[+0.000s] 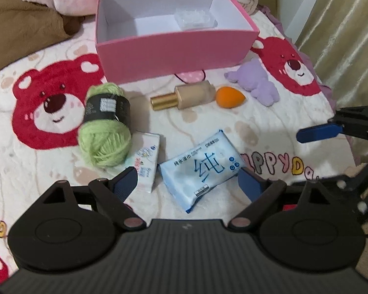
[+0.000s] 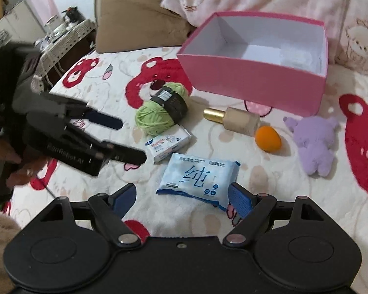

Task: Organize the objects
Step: 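Reach the right gripper to the blue wet-wipes pack and grasp it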

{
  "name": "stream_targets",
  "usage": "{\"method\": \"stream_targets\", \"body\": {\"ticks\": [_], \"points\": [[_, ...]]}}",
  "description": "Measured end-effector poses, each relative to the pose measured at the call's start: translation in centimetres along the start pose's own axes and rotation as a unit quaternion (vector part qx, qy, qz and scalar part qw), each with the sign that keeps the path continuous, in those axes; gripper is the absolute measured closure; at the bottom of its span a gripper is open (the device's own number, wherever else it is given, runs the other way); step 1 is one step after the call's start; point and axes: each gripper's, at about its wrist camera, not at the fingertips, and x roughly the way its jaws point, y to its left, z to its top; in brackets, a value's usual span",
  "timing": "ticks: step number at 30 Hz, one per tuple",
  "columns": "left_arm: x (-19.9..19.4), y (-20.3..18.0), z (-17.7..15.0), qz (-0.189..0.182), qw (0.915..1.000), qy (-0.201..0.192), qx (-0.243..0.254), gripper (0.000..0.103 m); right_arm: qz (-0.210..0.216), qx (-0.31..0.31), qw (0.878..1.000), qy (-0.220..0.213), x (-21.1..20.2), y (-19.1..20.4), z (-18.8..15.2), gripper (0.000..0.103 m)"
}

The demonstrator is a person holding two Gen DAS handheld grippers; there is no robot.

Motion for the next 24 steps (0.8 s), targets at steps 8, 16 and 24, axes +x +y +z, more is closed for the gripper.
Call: {"method": "stream_targets", "body": {"ticks": [8,16,24], "points": [[3.0,-0.4,-1.3,-0.010,0.9994,-0.013,-0.031,0.018,-0.033,-0.007,0.999,0.009,3.7,-1.3,-0.8,0.019],[5.4,0.0,-2.0,0.001,0.9991,0.006,-0.042,0.030,-0.050,-0.027,0.998,0.032,6.5,-2.2,-0.7,0.033],[8.3,2.1,-3.3,-0.031,0.9918,0.042,-0.117,0.052,-0.039,-0.015,0.997,0.063,9.2,-3.9,-0.8,0.071]]}}
